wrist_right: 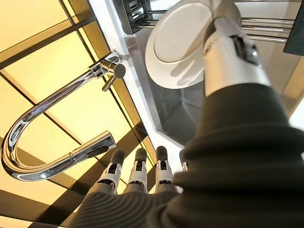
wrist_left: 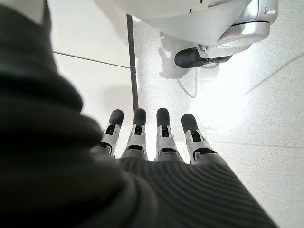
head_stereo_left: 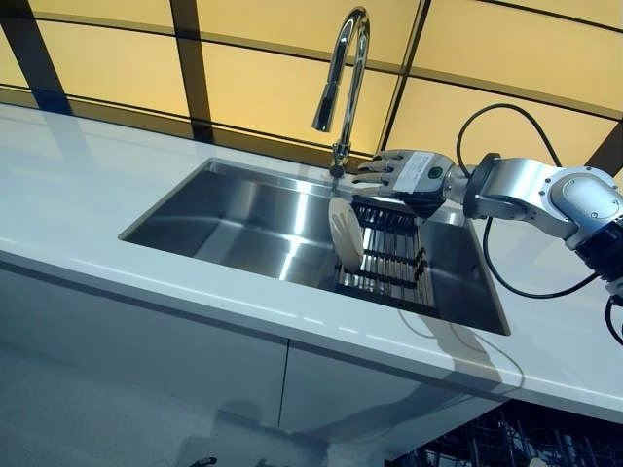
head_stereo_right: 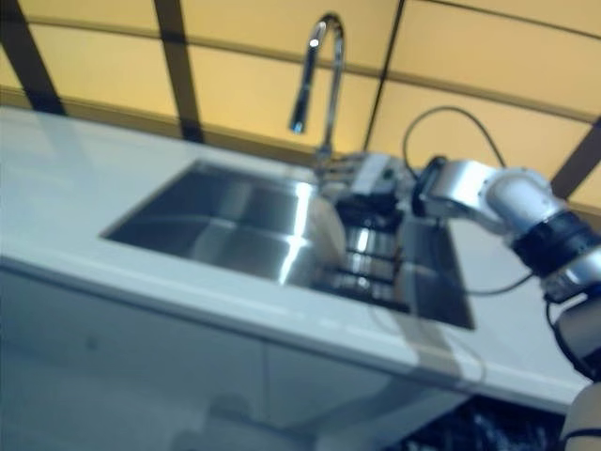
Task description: Take plates into dishwasher
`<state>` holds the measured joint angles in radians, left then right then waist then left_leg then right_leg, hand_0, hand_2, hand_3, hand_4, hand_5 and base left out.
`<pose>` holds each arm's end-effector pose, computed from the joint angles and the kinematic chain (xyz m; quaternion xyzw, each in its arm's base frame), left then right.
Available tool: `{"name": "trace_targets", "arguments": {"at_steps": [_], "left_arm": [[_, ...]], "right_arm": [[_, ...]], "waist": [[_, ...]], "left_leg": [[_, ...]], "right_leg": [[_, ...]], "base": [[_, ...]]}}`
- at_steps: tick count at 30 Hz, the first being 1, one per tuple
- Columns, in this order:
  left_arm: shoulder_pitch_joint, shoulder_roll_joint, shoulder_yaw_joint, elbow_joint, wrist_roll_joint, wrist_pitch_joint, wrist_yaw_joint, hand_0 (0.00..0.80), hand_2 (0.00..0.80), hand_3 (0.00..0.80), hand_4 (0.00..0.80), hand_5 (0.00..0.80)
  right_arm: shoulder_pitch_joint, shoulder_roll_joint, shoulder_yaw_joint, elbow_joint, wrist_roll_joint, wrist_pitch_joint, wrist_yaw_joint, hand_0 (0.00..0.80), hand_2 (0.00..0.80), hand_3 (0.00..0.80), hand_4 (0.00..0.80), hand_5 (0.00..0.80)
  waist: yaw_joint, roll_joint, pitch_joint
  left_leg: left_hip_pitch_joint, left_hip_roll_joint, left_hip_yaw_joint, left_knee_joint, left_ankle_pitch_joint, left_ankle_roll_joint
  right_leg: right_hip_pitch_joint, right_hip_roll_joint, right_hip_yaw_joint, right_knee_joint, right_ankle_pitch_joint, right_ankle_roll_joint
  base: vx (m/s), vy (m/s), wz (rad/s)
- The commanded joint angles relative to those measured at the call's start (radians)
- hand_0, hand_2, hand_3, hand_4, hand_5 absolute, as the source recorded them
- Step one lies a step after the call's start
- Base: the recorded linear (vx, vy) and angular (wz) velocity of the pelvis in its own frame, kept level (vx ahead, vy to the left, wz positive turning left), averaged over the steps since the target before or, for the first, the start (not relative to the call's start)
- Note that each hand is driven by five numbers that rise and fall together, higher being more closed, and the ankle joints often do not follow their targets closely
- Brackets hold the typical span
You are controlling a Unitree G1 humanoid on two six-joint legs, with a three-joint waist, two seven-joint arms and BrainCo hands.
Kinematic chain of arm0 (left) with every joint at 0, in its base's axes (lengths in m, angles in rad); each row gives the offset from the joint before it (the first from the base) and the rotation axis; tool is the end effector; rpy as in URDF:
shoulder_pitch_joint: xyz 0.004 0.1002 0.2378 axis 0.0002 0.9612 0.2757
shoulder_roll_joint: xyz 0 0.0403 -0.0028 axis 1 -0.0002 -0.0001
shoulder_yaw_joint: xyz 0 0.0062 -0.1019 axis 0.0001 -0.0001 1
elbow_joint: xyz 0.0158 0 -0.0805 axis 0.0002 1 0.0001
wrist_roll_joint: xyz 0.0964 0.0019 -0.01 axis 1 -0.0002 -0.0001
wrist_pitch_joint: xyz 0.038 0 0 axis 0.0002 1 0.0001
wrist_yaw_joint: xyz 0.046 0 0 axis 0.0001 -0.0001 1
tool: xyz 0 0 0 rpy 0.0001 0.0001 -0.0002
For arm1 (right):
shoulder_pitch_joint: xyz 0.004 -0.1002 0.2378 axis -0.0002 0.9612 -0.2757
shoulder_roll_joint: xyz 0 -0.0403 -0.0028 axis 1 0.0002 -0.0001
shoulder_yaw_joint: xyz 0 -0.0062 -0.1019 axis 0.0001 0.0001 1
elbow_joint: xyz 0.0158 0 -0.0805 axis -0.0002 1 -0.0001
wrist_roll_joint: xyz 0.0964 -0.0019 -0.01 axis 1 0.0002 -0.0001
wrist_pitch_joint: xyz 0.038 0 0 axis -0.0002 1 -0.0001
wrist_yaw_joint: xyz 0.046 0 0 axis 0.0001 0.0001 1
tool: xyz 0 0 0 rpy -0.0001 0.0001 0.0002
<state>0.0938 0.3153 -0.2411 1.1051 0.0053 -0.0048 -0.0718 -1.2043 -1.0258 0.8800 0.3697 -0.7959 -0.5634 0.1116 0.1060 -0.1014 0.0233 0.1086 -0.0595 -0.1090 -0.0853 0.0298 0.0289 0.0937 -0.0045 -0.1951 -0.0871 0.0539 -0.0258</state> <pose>0.0557 0.2379 -0.1060 0.1687 0.5742 -0.0482 0.7997 0.3073 -0.1934 0.2578 -0.8521 -0.2753 0.2561 0.3640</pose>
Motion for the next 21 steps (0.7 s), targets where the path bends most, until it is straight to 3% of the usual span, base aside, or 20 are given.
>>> {"name": "trace_targets", "arguments": {"at_steps": [1, 21], "left_arm": [[-0.031, 0.028, -0.022, 0.024, -0.036, 0.0, -0.01, 0.0, 0.0, 0.0, 0.0, 0.0], [-0.041, 0.019, -0.041, 0.012, 0.0, 0.021, -0.024, 0.0, 0.0, 0.0, 0.0, 0.0]], "right_arm": [[-0.188, 0.006, 0.084, 0.104, -0.008, 0.029, -0.033, 0.0, 0.0, 0.0, 0.0, 0.0], [-0.24, 0.112, 0.141, 0.094, -0.028, 0.033, 0.044, 0.0, 0.0, 0.0, 0.0, 0.0]], "waist": [[0.038, -0.017, -0.021], [0.048, -0.019, -0.028]], "left_leg": [[0.02, 0.006, 0.118, -0.002, -0.098, 0.018], [0.024, 0.005, 0.136, -0.002, -0.101, 0.02]], "right_leg": [[0.042, 0.02, -0.006, 0.0, -0.103, 0.025], [0.043, 0.021, -0.006, 0.0, -0.104, 0.026]], "base": [[0.0, 0.0, 0.0], [0.004, 0.001, -0.01]]}}
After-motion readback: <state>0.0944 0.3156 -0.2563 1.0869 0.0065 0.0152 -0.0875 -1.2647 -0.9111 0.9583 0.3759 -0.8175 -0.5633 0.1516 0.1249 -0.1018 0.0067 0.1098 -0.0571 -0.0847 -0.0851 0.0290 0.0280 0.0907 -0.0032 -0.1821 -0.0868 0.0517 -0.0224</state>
